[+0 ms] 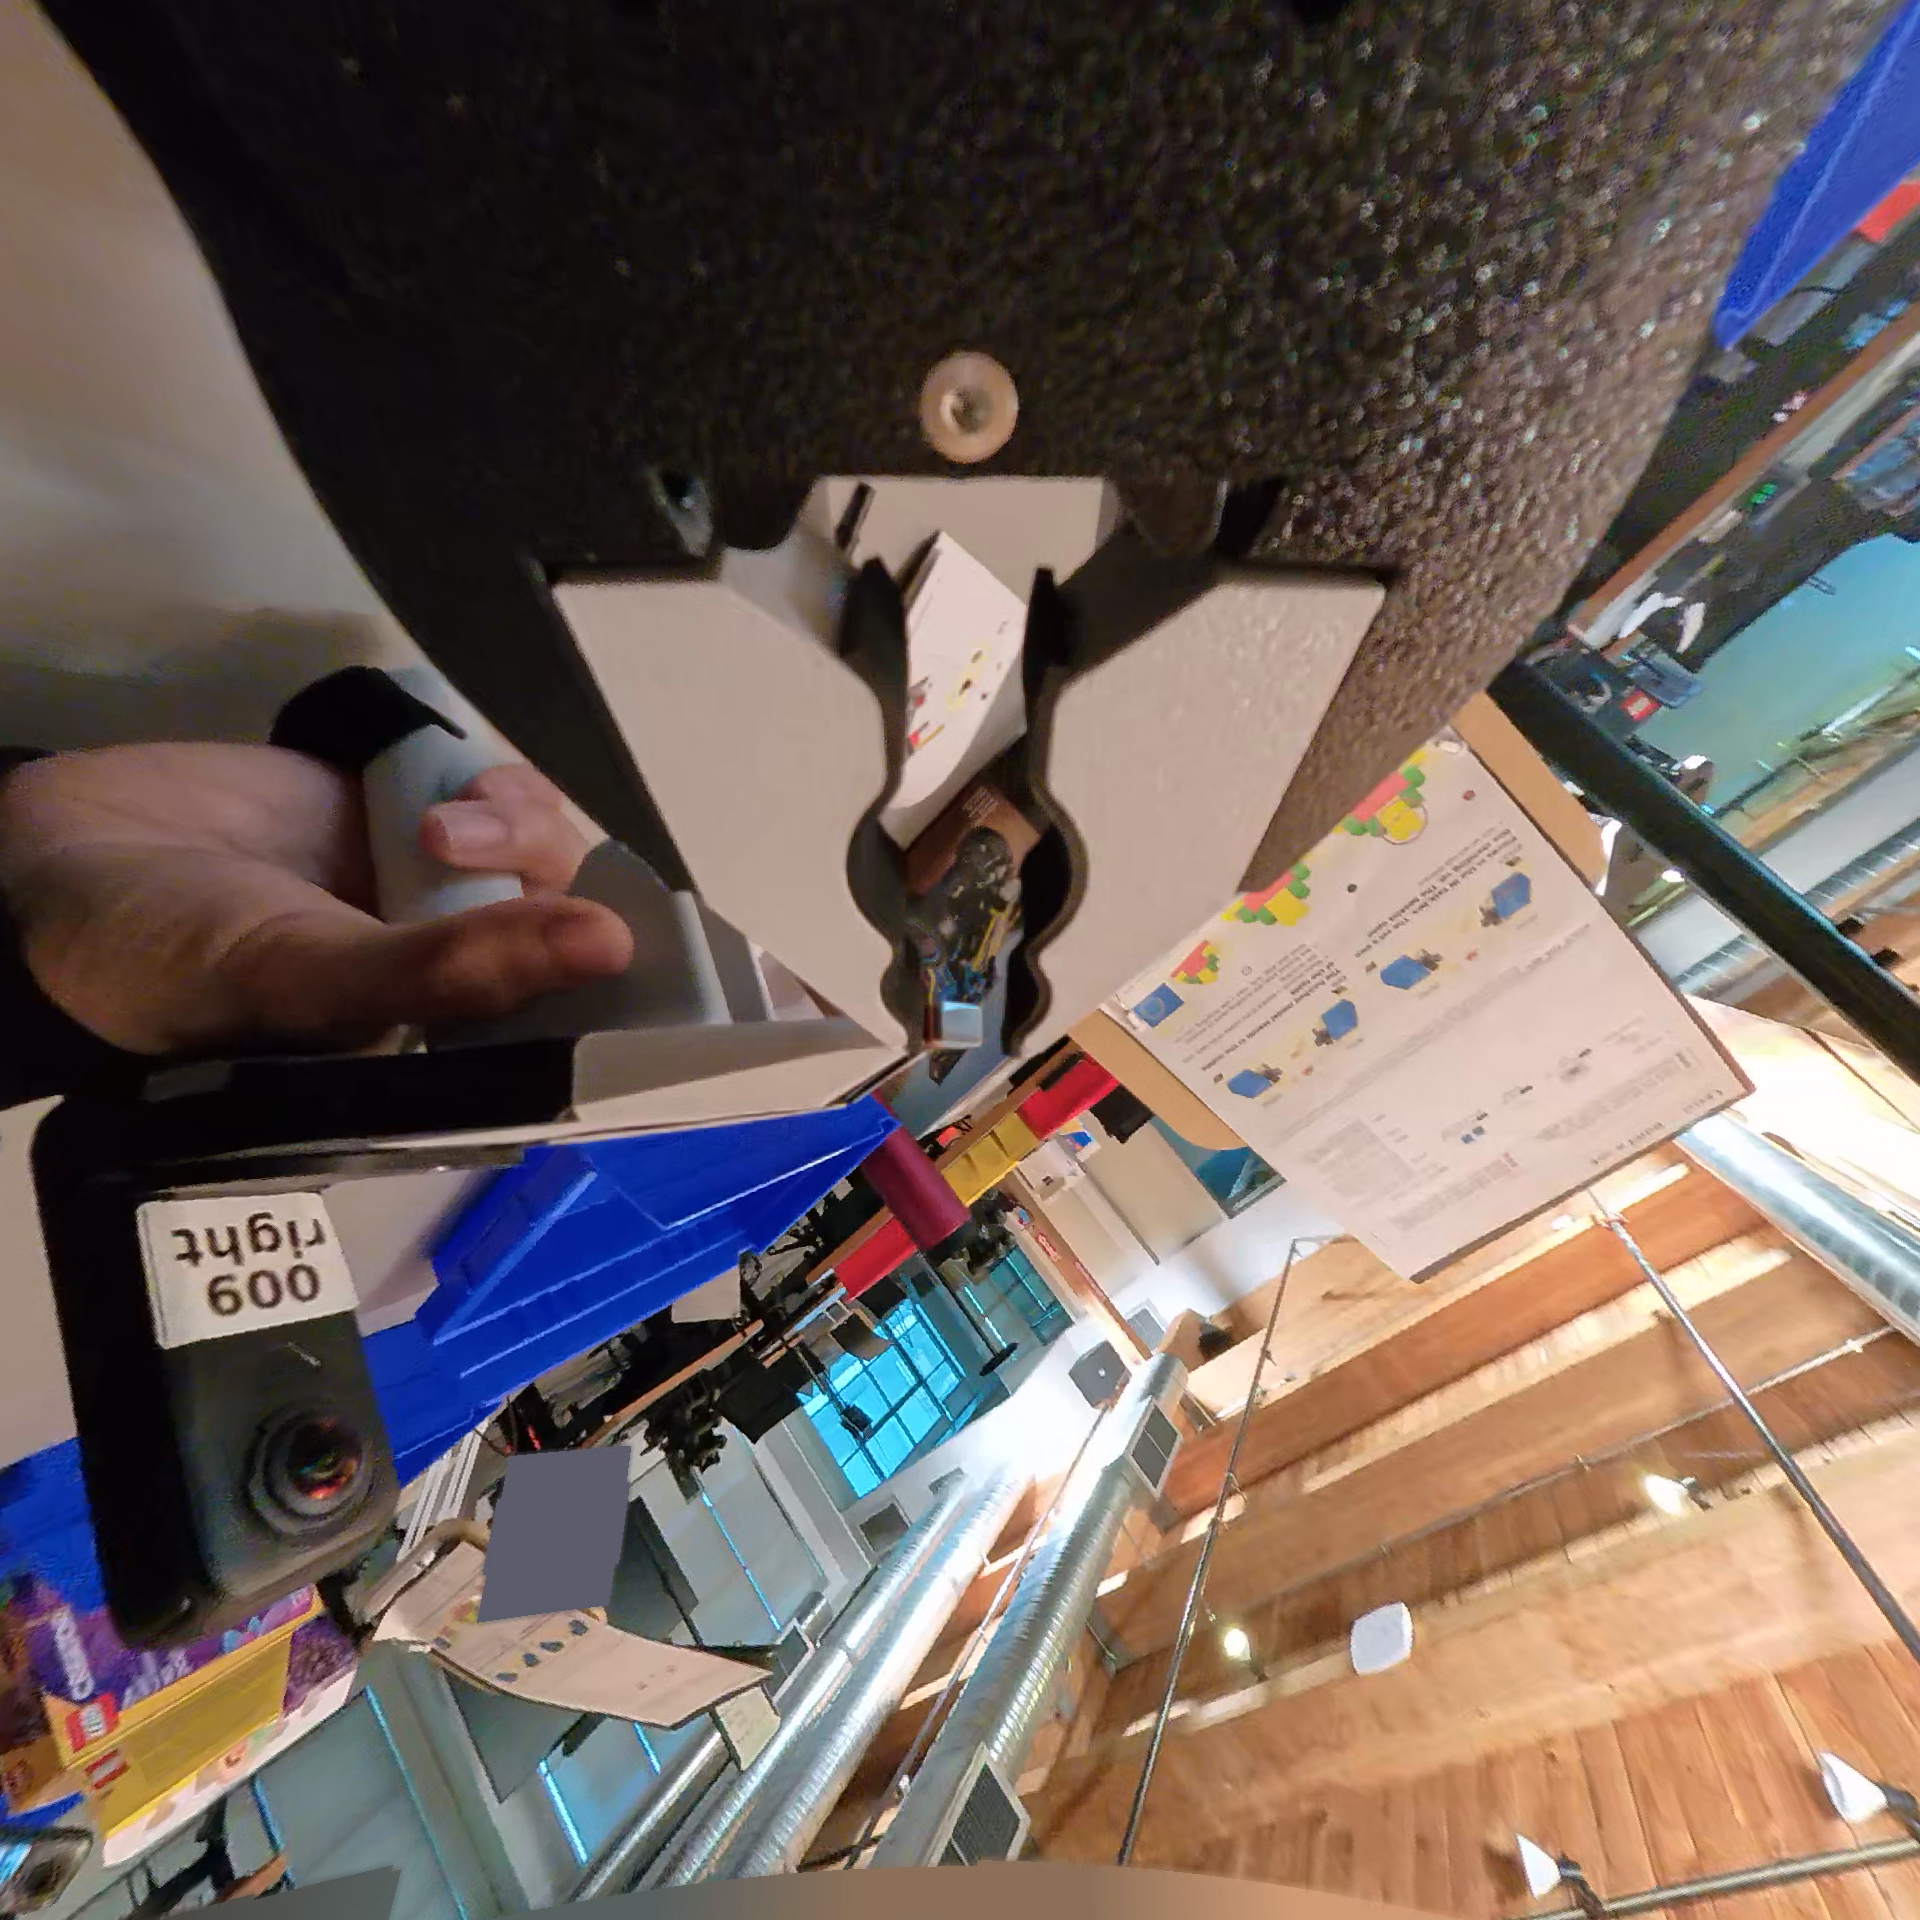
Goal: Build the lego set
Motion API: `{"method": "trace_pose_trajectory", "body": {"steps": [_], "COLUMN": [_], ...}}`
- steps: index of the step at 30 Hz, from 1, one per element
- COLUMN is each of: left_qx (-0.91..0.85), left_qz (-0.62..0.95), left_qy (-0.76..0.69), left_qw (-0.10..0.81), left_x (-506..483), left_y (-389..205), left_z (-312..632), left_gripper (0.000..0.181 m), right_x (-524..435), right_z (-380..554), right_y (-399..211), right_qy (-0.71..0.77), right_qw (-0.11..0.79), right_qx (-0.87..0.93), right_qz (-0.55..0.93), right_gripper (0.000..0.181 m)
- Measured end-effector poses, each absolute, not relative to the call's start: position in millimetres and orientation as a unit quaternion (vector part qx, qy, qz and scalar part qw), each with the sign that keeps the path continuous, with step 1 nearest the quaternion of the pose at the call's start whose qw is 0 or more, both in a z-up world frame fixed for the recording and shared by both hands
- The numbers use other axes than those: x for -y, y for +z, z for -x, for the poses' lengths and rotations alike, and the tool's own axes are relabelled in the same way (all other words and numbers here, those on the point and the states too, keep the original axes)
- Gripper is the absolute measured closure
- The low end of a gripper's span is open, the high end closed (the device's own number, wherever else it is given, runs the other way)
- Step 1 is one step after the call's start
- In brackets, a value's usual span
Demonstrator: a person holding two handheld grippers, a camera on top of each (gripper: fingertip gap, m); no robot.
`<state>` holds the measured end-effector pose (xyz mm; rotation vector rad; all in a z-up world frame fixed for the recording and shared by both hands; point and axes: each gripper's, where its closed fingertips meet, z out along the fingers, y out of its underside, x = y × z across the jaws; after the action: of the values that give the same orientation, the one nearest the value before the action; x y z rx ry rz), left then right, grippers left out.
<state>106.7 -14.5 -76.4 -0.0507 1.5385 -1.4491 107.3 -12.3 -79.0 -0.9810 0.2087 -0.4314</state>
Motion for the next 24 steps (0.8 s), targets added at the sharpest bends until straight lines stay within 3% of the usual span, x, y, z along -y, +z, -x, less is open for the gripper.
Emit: {"method": "trace_pose_trajectory", "body": {"steps": [8,24], "left_qx": [-0.639,-0.629], "left_qz": [0.019,0.045], "left_qy": [-0.586,-0.656], "left_qw": [0.498,0.415], "left_x": [13.3,12.6], "left_y": [-81.4,-82.8], "left_z": [-109.0,-108.0], "left_gripper": [0.176,0.179], "right_x": [8.8,7.3], "right_z": [-110.4,-109.2], "right_y": [-82.3,-82.2], "right_qy": [-0.275,-0.321], "right_qw": [0.823,0.8], "right_qx": [-0.1,-0.105], "right_qz": [0.486,0.496], "right_gripper": [0.181,0.181]}}
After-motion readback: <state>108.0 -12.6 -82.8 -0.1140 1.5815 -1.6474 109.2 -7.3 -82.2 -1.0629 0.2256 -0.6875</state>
